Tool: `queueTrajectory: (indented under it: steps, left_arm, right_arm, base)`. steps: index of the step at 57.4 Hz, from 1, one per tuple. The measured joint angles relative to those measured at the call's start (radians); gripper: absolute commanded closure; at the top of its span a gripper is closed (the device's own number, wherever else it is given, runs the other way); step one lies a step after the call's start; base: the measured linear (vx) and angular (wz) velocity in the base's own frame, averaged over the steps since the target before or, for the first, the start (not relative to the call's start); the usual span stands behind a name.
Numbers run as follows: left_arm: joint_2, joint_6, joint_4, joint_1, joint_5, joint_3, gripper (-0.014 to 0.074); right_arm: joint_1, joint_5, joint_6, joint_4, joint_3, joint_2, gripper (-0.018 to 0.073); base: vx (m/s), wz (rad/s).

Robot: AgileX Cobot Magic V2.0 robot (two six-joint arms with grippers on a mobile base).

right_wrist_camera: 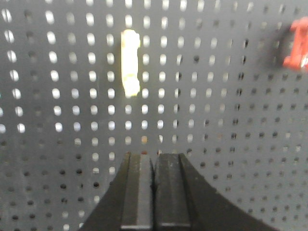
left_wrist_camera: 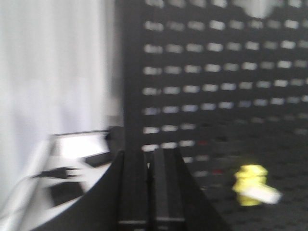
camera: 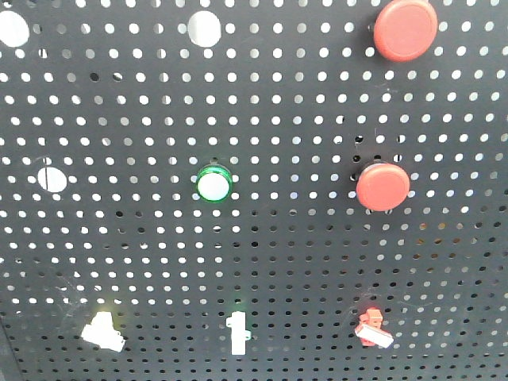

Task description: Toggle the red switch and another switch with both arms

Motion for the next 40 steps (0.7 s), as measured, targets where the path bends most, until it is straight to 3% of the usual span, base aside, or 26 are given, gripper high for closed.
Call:
queueTrajectory:
  steps: [14,40]
  left_arm:
    - [0.203,-0.002,0.073,-0.17,-0.095,-0.061,0.0594]
    - [0.404,-0.004,0.077,-0.185,-0.126,-0.074,0.0594]
  right_arm:
    - [0.0,0.005,0.001,0.0,0.0,0.0,0.0566]
    - [0.0,0.013,0.001,0.0,0.0,0.0,0.0566]
  base:
    - [0.0,0.0]
    - [0.0,0.0]
